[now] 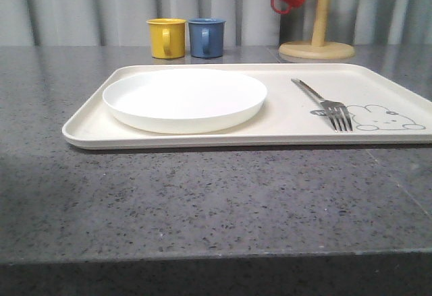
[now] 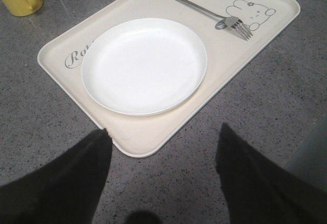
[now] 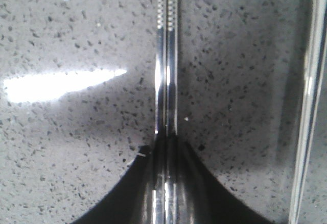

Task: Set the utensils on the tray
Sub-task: 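Grasp the metal chopsticks with the right gripper, then place the chopsticks on the tray next to the fork and release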

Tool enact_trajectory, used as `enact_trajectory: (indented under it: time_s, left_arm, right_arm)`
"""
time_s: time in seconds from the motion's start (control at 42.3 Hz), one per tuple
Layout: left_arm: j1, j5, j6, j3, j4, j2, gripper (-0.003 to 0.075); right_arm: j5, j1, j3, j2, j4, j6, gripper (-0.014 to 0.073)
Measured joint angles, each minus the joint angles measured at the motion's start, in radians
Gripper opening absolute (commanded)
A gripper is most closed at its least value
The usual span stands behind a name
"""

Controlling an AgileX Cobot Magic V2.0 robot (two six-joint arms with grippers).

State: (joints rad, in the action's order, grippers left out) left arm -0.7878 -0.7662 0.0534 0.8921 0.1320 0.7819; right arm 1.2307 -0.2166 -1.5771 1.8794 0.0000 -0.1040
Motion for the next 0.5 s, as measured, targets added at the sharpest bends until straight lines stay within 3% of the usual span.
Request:
enact_trajectory:
  time_s: [0.213,0.496]
  left_arm:
    - [0.0,0.0,0.0,0.0,0.0,0.0,0.044]
    - [0.0,0.0,0.0,0.0,0.0,0.0,0.044]
  right_arm:
    - [0.0,0.068,0.0,-0.057,0.023,-0.002,0.0036]
    - [0.0,0.277,0.0,-0.12,0.155,-0.003,0.0037]
